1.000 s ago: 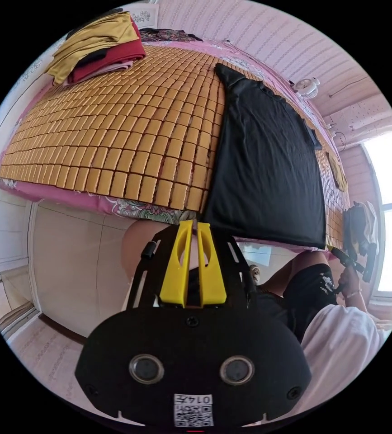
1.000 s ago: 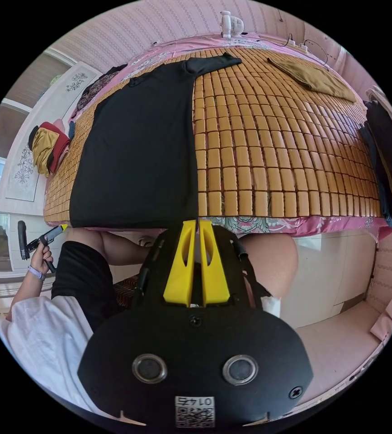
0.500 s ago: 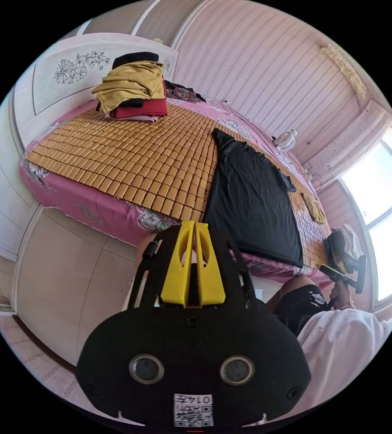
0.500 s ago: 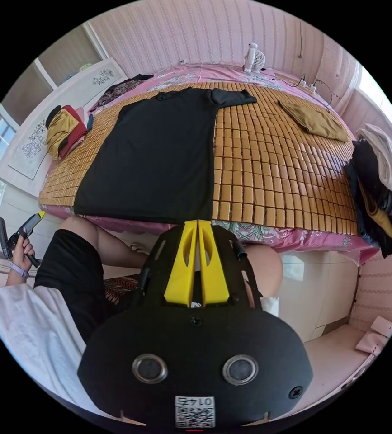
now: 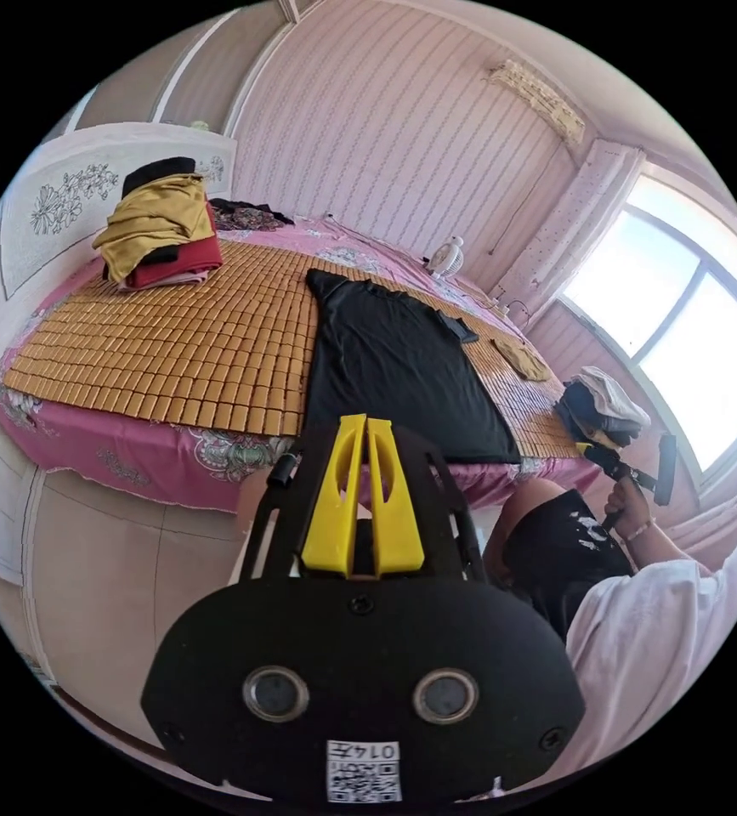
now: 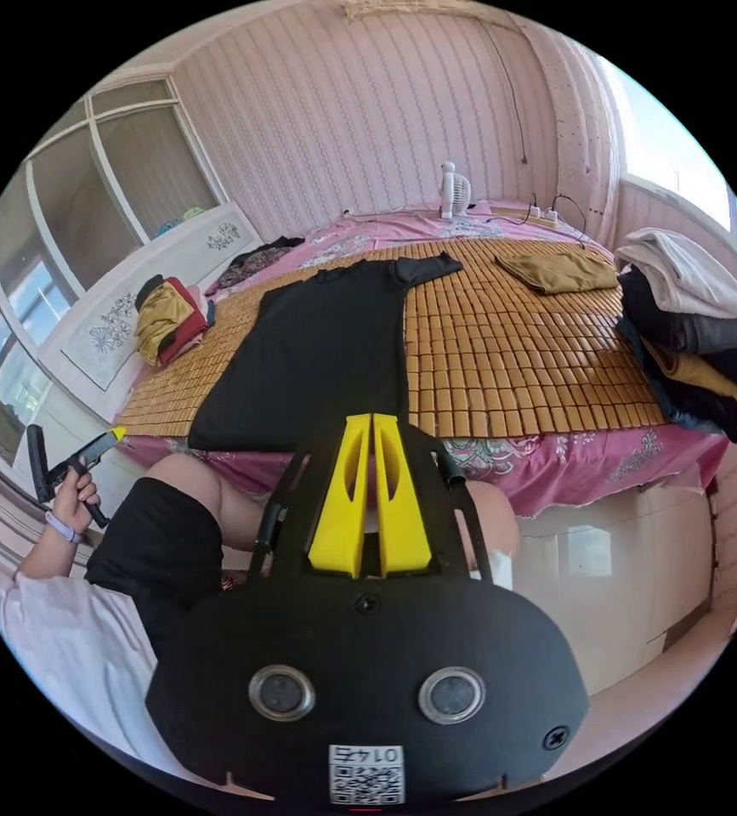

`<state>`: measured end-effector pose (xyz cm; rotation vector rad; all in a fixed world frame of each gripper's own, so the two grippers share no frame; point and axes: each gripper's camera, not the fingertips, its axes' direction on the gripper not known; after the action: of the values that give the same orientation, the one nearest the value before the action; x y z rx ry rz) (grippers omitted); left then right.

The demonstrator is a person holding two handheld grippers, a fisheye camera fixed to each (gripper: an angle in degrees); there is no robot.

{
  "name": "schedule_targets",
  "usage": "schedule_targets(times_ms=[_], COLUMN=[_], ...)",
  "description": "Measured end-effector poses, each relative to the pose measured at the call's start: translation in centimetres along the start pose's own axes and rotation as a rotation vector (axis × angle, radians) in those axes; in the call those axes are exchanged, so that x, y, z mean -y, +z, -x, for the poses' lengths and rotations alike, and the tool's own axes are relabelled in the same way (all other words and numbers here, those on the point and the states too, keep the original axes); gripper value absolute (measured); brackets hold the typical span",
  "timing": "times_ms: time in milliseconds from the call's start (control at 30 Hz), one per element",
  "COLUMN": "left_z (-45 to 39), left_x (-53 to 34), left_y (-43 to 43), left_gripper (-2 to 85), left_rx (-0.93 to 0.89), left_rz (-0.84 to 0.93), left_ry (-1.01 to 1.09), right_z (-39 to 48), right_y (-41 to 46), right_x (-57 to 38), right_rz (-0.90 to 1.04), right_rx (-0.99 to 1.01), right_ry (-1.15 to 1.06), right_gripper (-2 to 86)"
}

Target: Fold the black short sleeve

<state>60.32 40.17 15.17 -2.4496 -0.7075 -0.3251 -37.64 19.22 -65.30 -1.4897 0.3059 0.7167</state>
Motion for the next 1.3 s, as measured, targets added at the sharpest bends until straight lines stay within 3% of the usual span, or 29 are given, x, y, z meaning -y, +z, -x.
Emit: schedule_targets(times_ms=[200, 367, 567, 767, 967, 1100, 1300], left_z=[-7.0, -9.3, -11.4, -13.3, -15.5, -18.6, -24.3], left_x=[3.2, 7.4, 14.7, 24.1, 32.8, 38.0, 44.3], left_y=[1.1, 4.9, 13.5, 24.4, 33.7, 37.0, 39.6], left_gripper=[0.7, 3.1, 4.0, 4.6, 5.4, 5.5, 5.6], left_rx=[0.029, -0.041, -0.077, -0.1, -0.049, -0.079, -0.178], left_rz=[-0.038, 0.016, 0.145, 0.229, 0.309, 0.316, 0.332], left_ry=[0.218, 0.227, 0.227, 0.197, 0.157, 0.182, 0.215], right_z=[-1.9, -4.6, -9.5, -16.3, -24.3, -26.5, -27.5], right_y=[0.3, 3.3, 13.2, 28.1, 41.3, 48.0, 40.6], right_x=[-1.3, -0.3, 8.0, 23.7, 34.0, 35.5, 32.3], right_rz=[0.012, -0.018, 0.036, 0.116, 0.041, 0.14, -0.003], right_rx=[0.144, 0.142, 0.115, -0.018, -0.075, -0.079, -0.073], right_ry=[0.025, 0.049, 0.072, 0.049, 0.299, 0.357, 0.362], right_gripper=[0.4, 2.3, 6.3, 7.6, 8.2, 4.4, 3.7])
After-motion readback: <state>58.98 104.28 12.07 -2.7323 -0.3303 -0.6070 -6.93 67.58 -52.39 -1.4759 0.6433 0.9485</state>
